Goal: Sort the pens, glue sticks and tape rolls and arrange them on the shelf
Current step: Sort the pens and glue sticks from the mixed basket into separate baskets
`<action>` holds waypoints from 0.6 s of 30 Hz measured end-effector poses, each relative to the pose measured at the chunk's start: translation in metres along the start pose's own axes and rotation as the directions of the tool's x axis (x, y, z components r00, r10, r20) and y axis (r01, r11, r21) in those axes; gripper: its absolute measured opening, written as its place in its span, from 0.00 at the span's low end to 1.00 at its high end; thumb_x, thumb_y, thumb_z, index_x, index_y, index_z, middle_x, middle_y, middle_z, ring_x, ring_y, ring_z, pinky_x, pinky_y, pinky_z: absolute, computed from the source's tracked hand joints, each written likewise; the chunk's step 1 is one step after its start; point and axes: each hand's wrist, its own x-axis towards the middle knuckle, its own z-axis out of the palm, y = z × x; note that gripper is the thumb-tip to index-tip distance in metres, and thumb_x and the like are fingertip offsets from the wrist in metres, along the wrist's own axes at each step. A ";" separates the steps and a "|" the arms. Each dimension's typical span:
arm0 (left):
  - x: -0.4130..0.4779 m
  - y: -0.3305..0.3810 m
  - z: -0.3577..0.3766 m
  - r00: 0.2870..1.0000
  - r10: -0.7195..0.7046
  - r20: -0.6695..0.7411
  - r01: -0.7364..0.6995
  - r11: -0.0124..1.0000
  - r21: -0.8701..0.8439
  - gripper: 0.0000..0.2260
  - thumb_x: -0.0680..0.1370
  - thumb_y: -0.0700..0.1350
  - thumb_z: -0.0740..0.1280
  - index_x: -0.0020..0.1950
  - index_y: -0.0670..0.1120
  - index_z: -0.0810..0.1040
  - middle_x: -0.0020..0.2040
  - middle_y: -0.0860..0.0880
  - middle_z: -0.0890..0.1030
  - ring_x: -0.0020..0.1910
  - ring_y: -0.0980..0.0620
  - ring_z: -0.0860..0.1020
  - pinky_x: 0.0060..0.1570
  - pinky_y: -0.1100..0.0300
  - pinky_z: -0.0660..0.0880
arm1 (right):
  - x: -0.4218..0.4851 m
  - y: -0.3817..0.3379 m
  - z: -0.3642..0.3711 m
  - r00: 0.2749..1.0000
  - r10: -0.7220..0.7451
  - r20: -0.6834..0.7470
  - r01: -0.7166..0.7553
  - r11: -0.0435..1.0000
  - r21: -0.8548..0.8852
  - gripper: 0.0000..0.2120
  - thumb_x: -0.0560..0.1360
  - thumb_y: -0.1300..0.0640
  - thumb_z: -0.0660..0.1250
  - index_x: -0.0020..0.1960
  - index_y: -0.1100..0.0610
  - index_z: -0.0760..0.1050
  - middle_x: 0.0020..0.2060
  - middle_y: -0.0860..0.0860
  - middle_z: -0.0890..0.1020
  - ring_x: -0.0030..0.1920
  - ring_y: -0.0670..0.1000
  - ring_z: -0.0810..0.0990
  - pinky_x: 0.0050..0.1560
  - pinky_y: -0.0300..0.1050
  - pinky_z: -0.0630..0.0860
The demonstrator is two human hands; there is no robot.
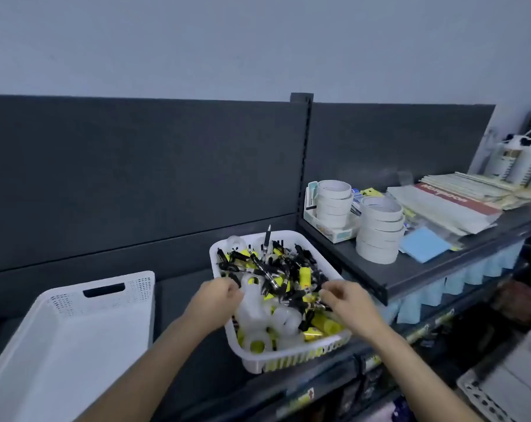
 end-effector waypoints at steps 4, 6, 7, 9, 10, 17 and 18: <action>0.029 0.017 0.009 0.993 -0.086 -0.079 0.090 0.994 0.056 0.18 0.77 0.46 0.58 0.29 0.47 0.57 0.27 0.50 0.61 0.27 0.51 0.60 0.29 0.59 0.57 | 0.053 0.006 -0.002 0.994 -0.099 0.041 0.100 0.994 -0.036 0.13 0.76 0.58 0.63 0.52 0.68 0.77 0.49 0.64 0.81 0.51 0.62 0.79 0.42 0.42 0.67; 0.045 0.024 0.017 0.980 -0.174 -0.096 0.185 0.975 0.123 0.20 0.78 0.51 0.58 0.29 0.46 0.59 0.26 0.51 0.63 0.27 0.52 0.62 0.27 0.60 0.58 | 0.078 0.006 -0.007 0.990 -0.107 0.088 0.112 0.992 -0.053 0.17 0.77 0.57 0.63 0.61 0.66 0.74 0.57 0.60 0.79 0.58 0.58 0.77 0.53 0.42 0.70; 0.052 0.027 0.022 0.970 -0.223 -0.099 0.236 0.960 0.153 0.21 0.79 0.54 0.57 0.29 0.46 0.60 0.27 0.51 0.64 0.28 0.52 0.65 0.28 0.60 0.61 | 0.089 0.007 -0.010 0.986 -0.107 0.128 0.116 0.991 -0.066 0.19 0.78 0.55 0.62 0.64 0.64 0.72 0.60 0.59 0.77 0.60 0.56 0.76 0.56 0.42 0.70; 0.064 0.032 0.031 0.943 -0.318 -0.101 0.333 0.923 0.192 0.23 0.78 0.60 0.55 0.33 0.45 0.67 0.31 0.50 0.69 0.35 0.49 0.71 0.35 0.59 0.67 | 0.109 0.008 -0.014 0.966 -0.107 0.234 0.134 0.986 -0.103 0.21 0.79 0.54 0.60 0.68 0.64 0.67 0.62 0.59 0.75 0.61 0.56 0.75 0.57 0.43 0.70; 0.069 0.035 0.035 0.927 -0.360 -0.109 0.375 0.905 0.201 0.24 0.77 0.63 0.54 0.36 0.44 0.71 0.34 0.48 0.73 0.40 0.47 0.74 0.39 0.58 0.69 | 0.118 0.009 -0.014 0.954 -0.103 0.281 0.143 0.982 -0.124 0.21 0.79 0.53 0.60 0.67 0.65 0.67 0.63 0.60 0.75 0.62 0.57 0.74 0.58 0.45 0.70; 0.102 0.054 0.040 0.857 -0.436 -0.274 0.479 0.871 0.112 0.16 0.75 0.55 0.59 0.32 0.46 0.66 0.32 0.51 0.73 0.38 0.48 0.74 0.35 0.60 0.66 | 0.161 0.006 0.014 0.894 -0.098 0.436 0.158 0.982 -0.103 0.22 0.77 0.48 0.61 0.62 0.65 0.70 0.58 0.60 0.76 0.59 0.59 0.74 0.59 0.50 0.71; 0.108 0.053 0.041 0.858 -0.420 -0.295 0.467 0.877 0.110 0.14 0.76 0.52 0.58 0.35 0.45 0.68 0.33 0.50 0.74 0.39 0.46 0.75 0.35 0.59 0.66 | 0.166 0.005 0.020 0.900 -0.102 0.424 0.164 0.980 -0.112 0.22 0.77 0.48 0.61 0.59 0.66 0.71 0.56 0.60 0.77 0.58 0.59 0.74 0.61 0.52 0.71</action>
